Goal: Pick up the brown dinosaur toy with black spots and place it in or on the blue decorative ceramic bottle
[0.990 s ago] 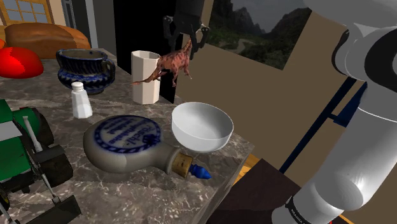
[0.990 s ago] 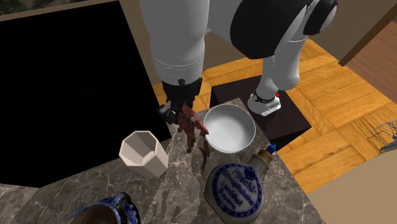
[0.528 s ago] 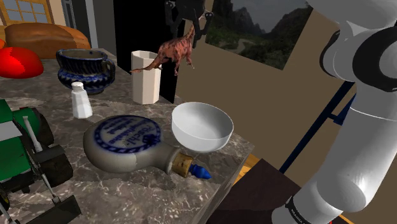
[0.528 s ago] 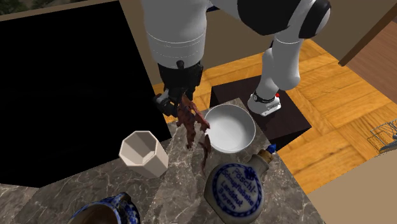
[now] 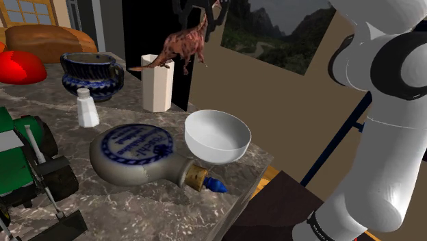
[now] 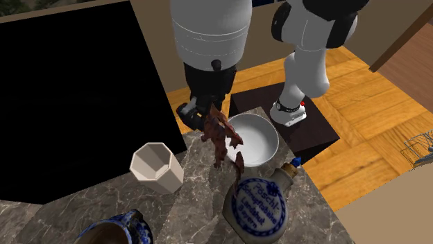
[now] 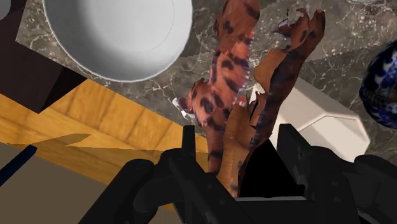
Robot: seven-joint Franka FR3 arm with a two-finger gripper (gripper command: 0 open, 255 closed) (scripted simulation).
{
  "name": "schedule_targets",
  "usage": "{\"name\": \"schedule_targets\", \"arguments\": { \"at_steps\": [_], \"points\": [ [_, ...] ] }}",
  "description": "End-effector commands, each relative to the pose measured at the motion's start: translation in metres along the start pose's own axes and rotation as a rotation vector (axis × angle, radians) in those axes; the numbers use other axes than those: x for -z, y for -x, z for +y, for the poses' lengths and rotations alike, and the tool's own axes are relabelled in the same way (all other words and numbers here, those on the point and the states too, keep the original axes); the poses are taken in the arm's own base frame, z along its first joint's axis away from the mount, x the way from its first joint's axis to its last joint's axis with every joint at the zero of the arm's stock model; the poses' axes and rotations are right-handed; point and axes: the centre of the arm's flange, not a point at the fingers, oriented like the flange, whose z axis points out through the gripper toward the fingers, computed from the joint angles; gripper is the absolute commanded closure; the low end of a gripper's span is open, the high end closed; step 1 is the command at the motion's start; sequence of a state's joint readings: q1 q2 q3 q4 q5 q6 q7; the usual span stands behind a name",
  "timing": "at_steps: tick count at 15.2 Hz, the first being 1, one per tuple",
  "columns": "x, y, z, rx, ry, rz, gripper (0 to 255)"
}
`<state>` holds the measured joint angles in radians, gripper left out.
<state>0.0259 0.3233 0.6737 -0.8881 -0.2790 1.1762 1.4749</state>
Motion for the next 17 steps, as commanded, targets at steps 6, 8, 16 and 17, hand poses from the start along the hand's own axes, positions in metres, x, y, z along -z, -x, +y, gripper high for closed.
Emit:
{"name": "schedule_targets", "arguments": {
  "at_steps": [6, 8, 16, 17],
  "points": [
    [0.006, 0.095, -0.01, -0.001, 0.0, 0.001, 255],
    [0.008, 0.121, -0.013, -0.001, 0.0, 0.001, 255],
    [-0.002, 0.185, -0.02, -0.001, 0.0, 0.001, 255],
    [-0.008, 0.186, -0.02, -0.001, 0.0, 0.001, 255]
  ]
}}
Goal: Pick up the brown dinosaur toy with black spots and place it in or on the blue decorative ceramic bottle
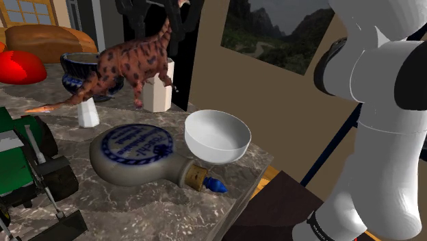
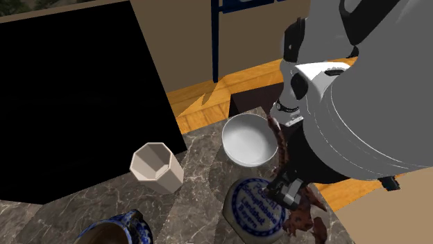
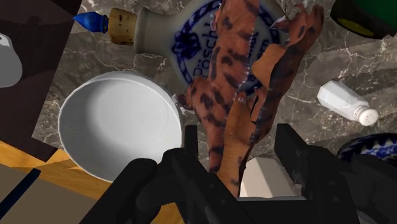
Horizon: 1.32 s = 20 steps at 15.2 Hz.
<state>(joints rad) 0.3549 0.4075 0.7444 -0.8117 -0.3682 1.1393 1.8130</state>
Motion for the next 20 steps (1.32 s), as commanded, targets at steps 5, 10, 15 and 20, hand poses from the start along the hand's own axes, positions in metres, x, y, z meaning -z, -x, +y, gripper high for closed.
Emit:
{"name": "schedule_targets", "arguments": {
  "at_steps": [5, 10, 15, 20],
  "points": [
    [-0.033, 0.002, 0.001, -0.001, 0.0, -0.001, 255],
    [-0.059, 0.004, 0.001, -0.001, 0.0, -0.001, 255],
    [-0.061, 0.004, 0.001, -0.001, 0.0, -0.001, 255],
    [-0.061, 0.004, 0.001, -0.001, 0.0, -0.001, 0]
  ]
}}
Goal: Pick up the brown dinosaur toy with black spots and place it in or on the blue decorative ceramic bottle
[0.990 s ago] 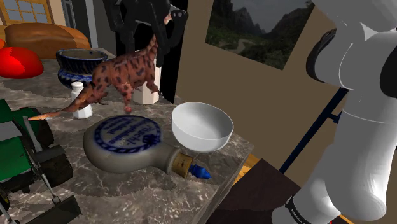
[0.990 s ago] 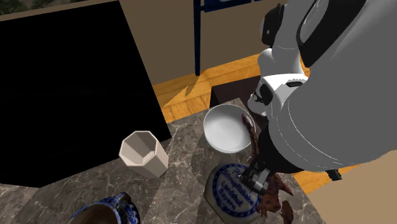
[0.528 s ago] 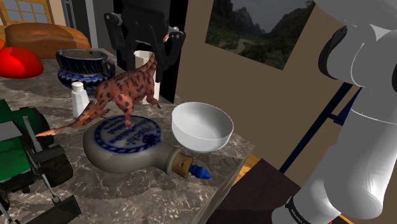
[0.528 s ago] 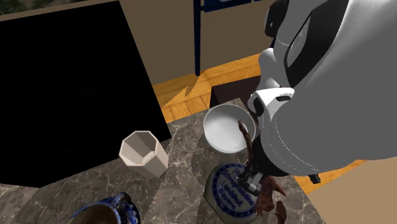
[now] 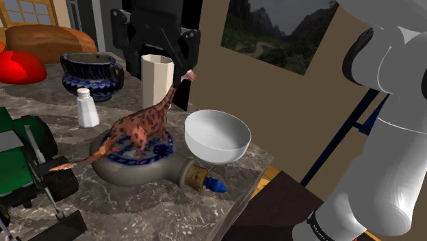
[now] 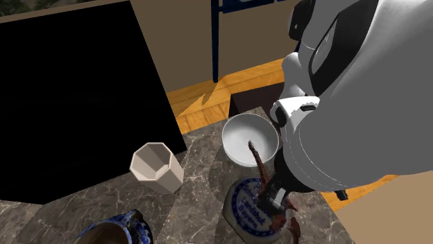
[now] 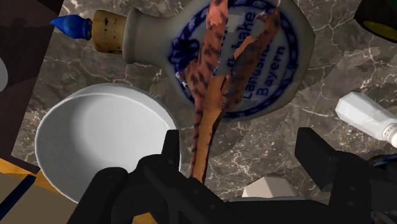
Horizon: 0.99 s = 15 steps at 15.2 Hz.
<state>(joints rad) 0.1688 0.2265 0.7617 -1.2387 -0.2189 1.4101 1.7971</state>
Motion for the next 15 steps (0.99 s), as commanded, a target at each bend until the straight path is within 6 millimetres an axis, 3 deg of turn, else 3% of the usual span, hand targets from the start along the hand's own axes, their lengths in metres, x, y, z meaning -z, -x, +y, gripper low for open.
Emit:
{"name": "schedule_targets", "arguments": {
  "at_steps": [1, 4, 8, 15],
  "points": [
    [0.0, 0.0, 0.0, 0.0, 0.0, 0.0, 0],
    [0.0, 0.0, 0.0, 0.0, 0.0, 0.0, 0],
    [0.05, 0.0, 0.0, 0.0, 0.0, 0.0, 0],
    [0.05, 0.0, 0.0, 0.0, 0.0, 0.0, 0]
  ]
}}
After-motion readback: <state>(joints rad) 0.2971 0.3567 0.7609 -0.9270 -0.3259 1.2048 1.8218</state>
